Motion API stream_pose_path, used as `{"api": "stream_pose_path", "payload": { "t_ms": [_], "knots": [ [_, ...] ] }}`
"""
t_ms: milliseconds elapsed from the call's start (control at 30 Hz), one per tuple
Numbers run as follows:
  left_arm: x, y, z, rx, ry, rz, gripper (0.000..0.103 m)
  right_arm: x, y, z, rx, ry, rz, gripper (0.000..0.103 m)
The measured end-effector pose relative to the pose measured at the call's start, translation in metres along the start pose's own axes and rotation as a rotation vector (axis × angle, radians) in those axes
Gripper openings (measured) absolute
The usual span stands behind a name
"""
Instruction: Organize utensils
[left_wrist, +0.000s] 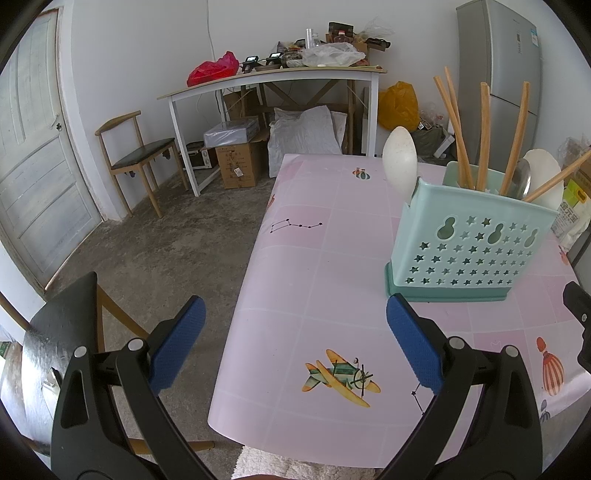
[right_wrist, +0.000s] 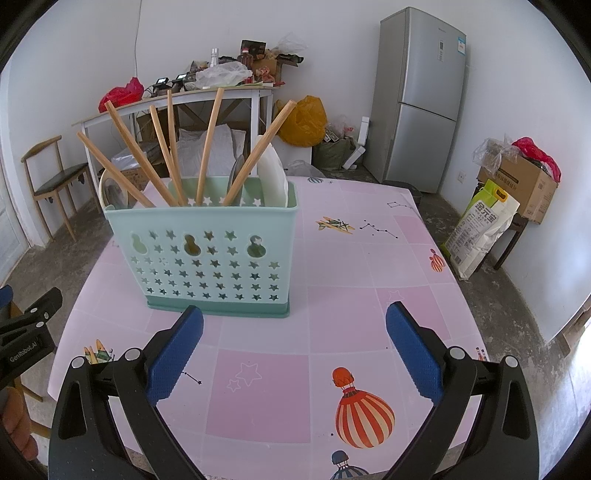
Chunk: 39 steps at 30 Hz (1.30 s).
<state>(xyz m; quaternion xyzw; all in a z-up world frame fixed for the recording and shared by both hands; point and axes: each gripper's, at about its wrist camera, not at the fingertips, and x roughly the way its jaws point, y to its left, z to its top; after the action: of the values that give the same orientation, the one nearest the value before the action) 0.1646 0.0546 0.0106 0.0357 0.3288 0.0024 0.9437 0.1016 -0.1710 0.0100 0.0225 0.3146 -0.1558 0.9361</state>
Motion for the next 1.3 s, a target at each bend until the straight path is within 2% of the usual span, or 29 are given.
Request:
{"api": "stream_pose_path", "payload": {
  "t_ms": [1300],
  "knots": [
    [0.0006, -0.0039, -0.0001, 0.0, 0.002, -0.005, 0.094, -0.0011, 0.005, 0.0033, -0.001, -0.001, 0.007, 0.096]
  ]
}}
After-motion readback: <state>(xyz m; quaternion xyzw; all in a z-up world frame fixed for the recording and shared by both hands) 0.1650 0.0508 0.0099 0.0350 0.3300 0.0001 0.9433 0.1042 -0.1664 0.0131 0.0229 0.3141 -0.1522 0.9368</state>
